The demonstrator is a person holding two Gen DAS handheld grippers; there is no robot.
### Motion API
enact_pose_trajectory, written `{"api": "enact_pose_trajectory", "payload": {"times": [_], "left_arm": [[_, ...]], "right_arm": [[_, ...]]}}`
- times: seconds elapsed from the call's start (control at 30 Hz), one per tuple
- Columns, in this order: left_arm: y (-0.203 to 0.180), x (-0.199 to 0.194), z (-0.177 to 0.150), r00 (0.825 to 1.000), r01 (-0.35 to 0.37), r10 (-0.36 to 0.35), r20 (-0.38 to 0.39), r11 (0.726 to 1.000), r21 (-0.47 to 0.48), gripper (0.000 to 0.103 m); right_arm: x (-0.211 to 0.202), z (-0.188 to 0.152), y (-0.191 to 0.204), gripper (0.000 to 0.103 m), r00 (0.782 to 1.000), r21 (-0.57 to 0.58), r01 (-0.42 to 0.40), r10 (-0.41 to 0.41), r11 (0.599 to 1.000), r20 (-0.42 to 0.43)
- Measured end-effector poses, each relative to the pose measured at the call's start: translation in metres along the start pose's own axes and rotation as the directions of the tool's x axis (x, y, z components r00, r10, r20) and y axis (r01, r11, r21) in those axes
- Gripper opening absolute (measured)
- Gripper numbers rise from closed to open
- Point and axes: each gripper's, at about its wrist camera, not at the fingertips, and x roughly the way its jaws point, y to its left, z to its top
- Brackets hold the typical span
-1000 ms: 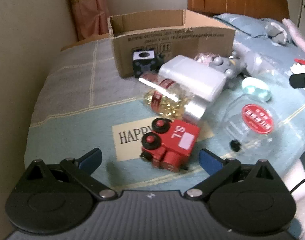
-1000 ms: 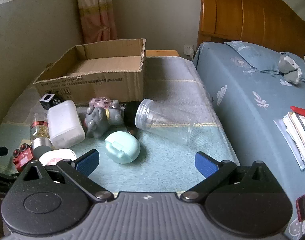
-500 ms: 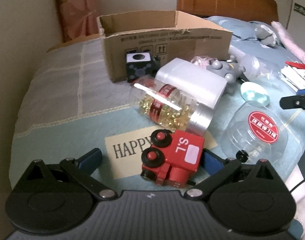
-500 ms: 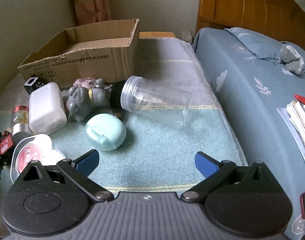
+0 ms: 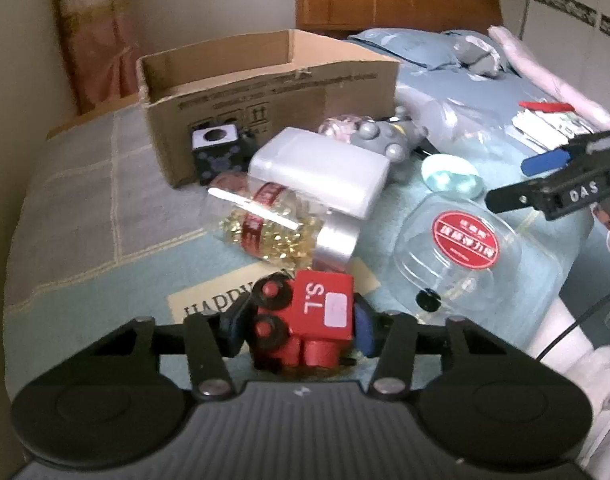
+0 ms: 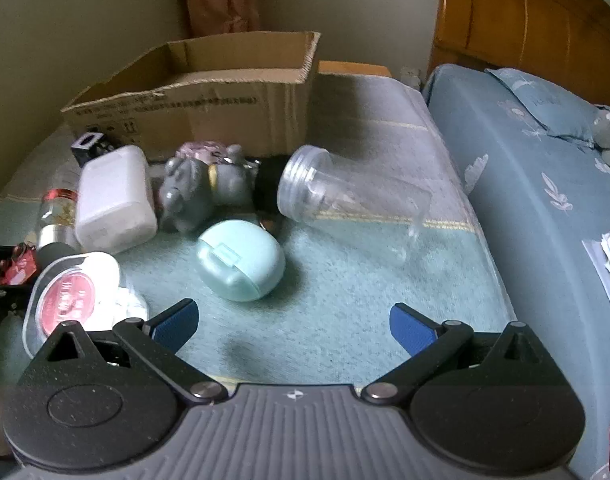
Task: Organize rigid objects
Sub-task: 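Close the left gripper on the red toy train, then grasp the clear red-labelled plastic box with the right gripper while left holds the train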
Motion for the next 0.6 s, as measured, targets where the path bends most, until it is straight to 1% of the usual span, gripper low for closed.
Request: {"api": "enact_pose_trajectory", "payload": {"times": [0.13, 0.23, 0.33, 0.4, 0.47, 0.6], "left_arm": [[0.004, -0.004, -0.004, 0.999, -0.034, 0.034, 0.005, 0.999, -0.014, 0.049], [0.010, -0.006, -0.008, 0.999, -0.053, 0.053, 0.007, 0.997, -0.054, 0.049], [0.013, -0.007, -0.009, 0.997, -0.076, 0.076, 0.009, 0.994, -0.073, 0.049], [0.014, -0.008, -0.010, 0.996, -0.087, 0.088, 0.010, 0.993, -0.083, 0.049], [0.015, -0.008, -0.012, 0.996, -0.092, 0.094, 0.015, 0.992, -0.089, 0.049], [0.016, -0.009, -0.014, 0.995, -0.094, 0.097, 0.022, 0.991, -0.096, 0.051]], "right_arm": [[-0.009, 0.002, 0.004, 0.103, 0.999, -0.019, -0.029, 0.029, 0.999, 0.016], [-0.018, 0.002, 0.011, 0.103, 0.996, -0.045, -0.088, 0.090, 0.995, 0.030], [-0.030, 0.003, 0.023, 0.103, 0.983, -0.079, -0.174, 0.178, 0.982, 0.040], [-0.036, 0.003, 0.035, 0.103, 0.969, -0.113, -0.239, 0.244, 0.964, 0.027], [-0.036, 0.001, 0.049, 0.103, 0.960, -0.149, -0.277, 0.281, 0.949, 0.006], [-0.027, -0.003, 0.081, 0.103, 0.960, -0.236, -0.281, 0.277, 0.930, -0.052]]}}
